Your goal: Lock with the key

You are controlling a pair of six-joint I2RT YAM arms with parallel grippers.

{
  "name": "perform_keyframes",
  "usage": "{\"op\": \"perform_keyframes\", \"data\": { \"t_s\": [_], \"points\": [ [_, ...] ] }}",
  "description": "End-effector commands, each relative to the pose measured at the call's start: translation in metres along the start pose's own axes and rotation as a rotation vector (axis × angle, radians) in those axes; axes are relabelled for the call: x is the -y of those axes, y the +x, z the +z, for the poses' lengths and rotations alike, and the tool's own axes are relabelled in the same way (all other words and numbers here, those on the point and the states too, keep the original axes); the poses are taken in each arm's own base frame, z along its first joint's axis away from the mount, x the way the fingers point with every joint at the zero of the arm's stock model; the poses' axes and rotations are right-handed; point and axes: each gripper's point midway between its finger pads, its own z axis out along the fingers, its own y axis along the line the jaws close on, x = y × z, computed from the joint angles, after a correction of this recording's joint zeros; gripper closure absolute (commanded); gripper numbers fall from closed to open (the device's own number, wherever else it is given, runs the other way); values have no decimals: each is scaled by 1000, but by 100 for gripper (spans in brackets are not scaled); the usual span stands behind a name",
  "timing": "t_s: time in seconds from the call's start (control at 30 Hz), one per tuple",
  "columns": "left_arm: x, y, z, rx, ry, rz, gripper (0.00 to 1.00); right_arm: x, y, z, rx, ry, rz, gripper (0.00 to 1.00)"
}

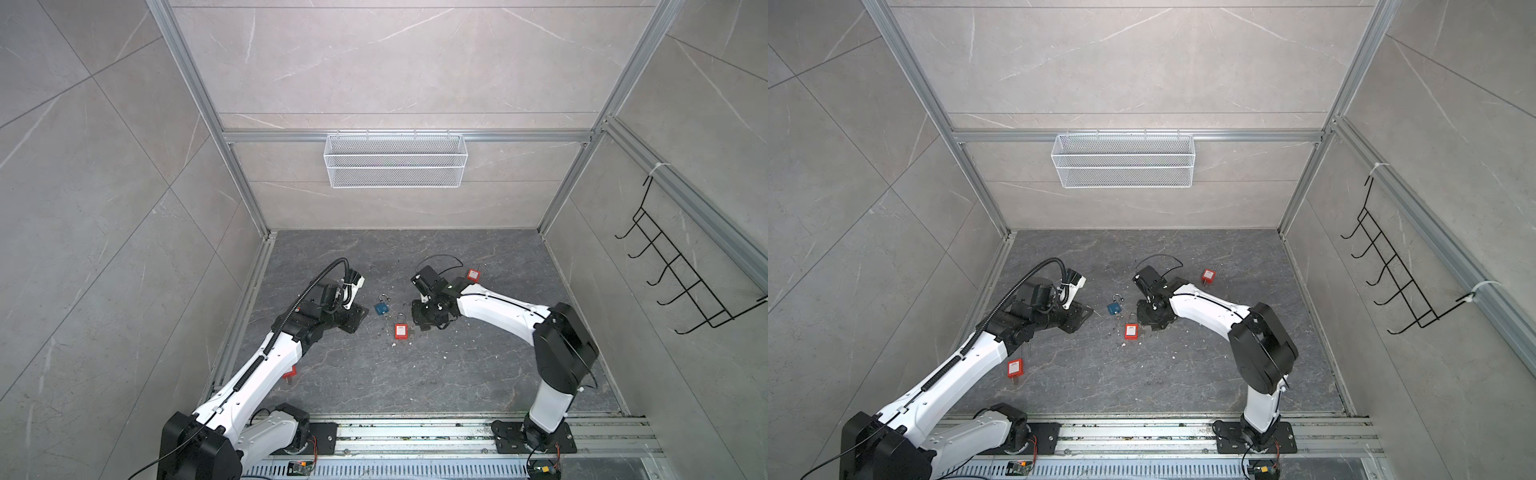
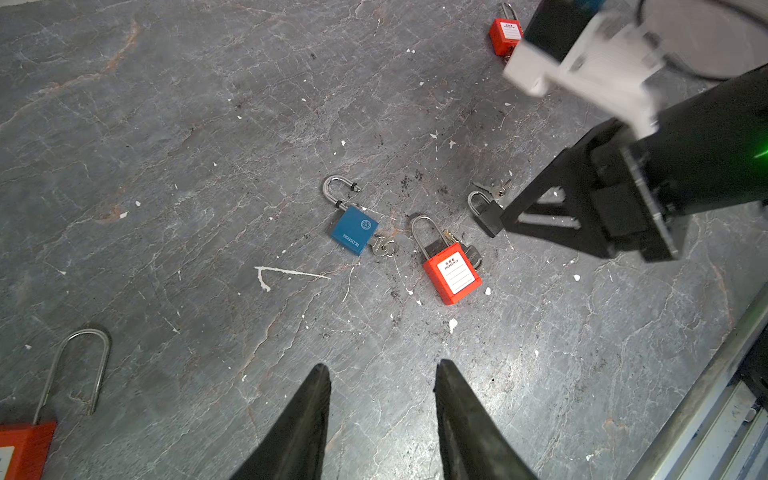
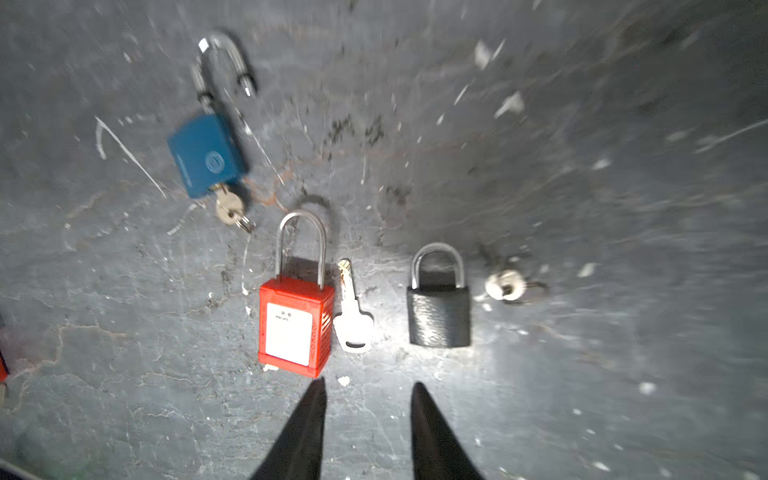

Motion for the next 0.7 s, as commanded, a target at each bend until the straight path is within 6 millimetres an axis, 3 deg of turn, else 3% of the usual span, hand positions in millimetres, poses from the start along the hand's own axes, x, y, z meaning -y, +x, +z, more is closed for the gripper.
{"op": "perform_keyframes", "data": {
  "t_s": [0.0,0.13,0.2,0.33,0.5,0.67],
  "points": [
    [13,-17,-4,48,67,-20,56,38,-33,-40,179,179,28,49],
    [18,-24,-3,61,93,-36,55,75,-55,-52,243,279,105,27],
    [20,-27,-2,62,102,-37,54,92,-65,-53,253,302,163,22],
    [25,-36,3,69,110,-11,54,122,-89,-48,276,290,303,20],
    [32,-54,19,76,110,50,54,156,-115,-24,239,271,448,20],
    [41,-60,38,59,127,74,54,177,-137,4,202,264,507,21]
  ]
}}
